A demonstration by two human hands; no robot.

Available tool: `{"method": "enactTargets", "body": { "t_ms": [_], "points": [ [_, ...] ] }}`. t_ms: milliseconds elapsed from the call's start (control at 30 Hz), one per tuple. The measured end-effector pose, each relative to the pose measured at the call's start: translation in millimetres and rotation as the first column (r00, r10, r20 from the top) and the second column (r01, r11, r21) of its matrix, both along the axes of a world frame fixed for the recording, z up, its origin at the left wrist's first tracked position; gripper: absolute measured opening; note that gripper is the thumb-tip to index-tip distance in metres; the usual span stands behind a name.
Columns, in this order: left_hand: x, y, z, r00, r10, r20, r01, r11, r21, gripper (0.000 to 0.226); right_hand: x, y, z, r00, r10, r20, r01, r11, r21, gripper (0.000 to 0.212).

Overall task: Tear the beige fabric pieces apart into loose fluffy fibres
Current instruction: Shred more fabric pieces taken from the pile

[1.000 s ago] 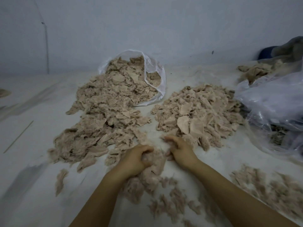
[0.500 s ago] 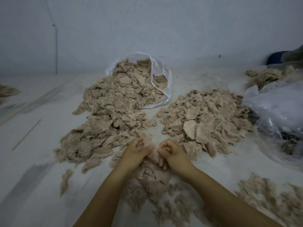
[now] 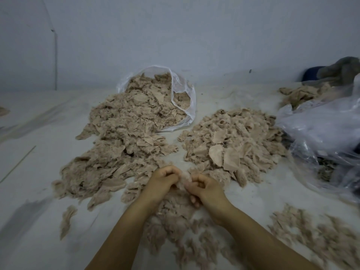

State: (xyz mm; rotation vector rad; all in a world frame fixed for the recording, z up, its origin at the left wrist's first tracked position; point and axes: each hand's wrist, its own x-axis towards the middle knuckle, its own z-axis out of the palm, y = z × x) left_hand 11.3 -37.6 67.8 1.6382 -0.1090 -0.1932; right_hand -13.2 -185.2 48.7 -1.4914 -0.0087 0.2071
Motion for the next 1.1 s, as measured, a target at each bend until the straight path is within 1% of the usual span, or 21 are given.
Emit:
{"method": "enactTargets", "body": {
  "t_ms": [100,200,267,300,367,400,467,500,567,600,667,800,867,900,933,967,1000,1033,1067,1100],
  "points": [
    [-4,-8,3,0.998,0.027,0.053,-0.028,0.999,0.027,0.026,-4,0,3,1.0,0.001,-0.008,0.0,0.998,0.056,0.017],
    [-11,-15,3,0.996,-0.024,0.084,0.026,0.999,-0.028,0.023,-5,3,6,1.0,-0.029,0.012,0.028,0.995,0.099,0.027],
    [-12,-17,0,0.994,0.007,0.106,-0.001,0.998,-0.06,0.023,-6,4,7,0.999,-0.045,0.017,0.043,0.992,0.118,0.023],
    [-12,-18,-1,0.992,0.049,0.12,-0.041,0.997,-0.071,0.023,-7,4,7,0.999,-0.029,0.023,0.027,0.995,0.097,0.019],
    [-9,-18,-4,0.973,0.142,0.182,-0.14,0.99,-0.02,0.021,-10,3,7,0.999,0.03,0.034,-0.031,0.999,0.025,0.017],
    [-8,-18,-5,0.962,0.157,0.222,-0.167,0.985,0.028,0.021,-11,4,6,0.998,0.053,0.036,-0.053,0.999,0.005,0.021],
    [-8,-20,-7,0.953,0.113,0.281,-0.149,0.983,0.11,0.022,-14,4,5,0.998,0.052,0.037,-0.053,0.999,0.015,0.029],
    [-9,-21,-7,0.948,0.094,0.304,-0.142,0.98,0.141,0.024,-14,3,4,0.999,0.034,0.042,-0.035,0.999,0.032,0.026],
    [-8,-23,-9,0.924,0.103,0.367,-0.186,0.963,0.197,0.026,-14,1,3,0.998,-0.018,0.067,0.015,0.999,0.047,0.01],
    [-7,-22,-10,0.911,0.113,0.396,-0.212,0.953,0.216,0.027,-14,-1,3,0.996,-0.047,0.073,0.043,0.998,0.055,0.009],
    [-5,-20,-11,0.895,0.133,0.425,-0.241,0.947,0.211,0.028,-13,-4,3,0.995,-0.084,0.055,0.08,0.995,0.063,0.012],
    [-7,-18,-13,0.901,0.149,0.408,-0.237,0.956,0.173,0.031,-13,-7,5,0.996,-0.083,0.043,0.082,0.996,0.024,0.016],
    [-7,-17,-11,0.907,0.207,0.367,-0.268,0.956,0.121,0.033,-7,-11,14,0.986,-0.157,0.051,0.153,0.986,0.071,0.013],
    [-6,-13,-10,0.909,0.235,0.343,-0.287,0.952,0.109,0.033,-2,-15,20,0.975,-0.218,0.035,0.211,0.968,0.139,0.009],
    [-4,-9,-9,0.911,0.244,0.332,-0.298,0.947,0.122,0.034,4,-19,26,0.965,-0.264,-0.003,0.258,0.938,0.231,0.006],
    [-3,-3,-9,0.916,0.229,0.328,-0.295,0.941,0.165,0.035,10,-24,30,0.959,-0.278,-0.055,0.281,0.91,0.304,0.01],
    [-2,3,-10,0.927,0.189,0.324,-0.272,0.934,0.23,0.035,13,-26,32,0.961,-0.257,-0.102,0.276,0.908,0.314,0.014],
    [-1,8,-12,0.941,0.13,0.312,-0.23,0.923,0.308,0.032,13,-27,31,0.968,-0.219,-0.125,0.243,0.941,0.237,0.017],
    [-1,13,-14,0.955,0.058,0.292,-0.172,0.908,0.381,0.027,11,-24,25,0.978,-0.171,-0.12,0.182,0.98,0.083,0.018],
    [-2,16,-16,0.965,-0.011,0.262,-0.11,0.889,0.444,0.019,8,-21,16,0.988,-0.127,-0.09,0.117,0.987,-0.111,0.017]
  ]
}}
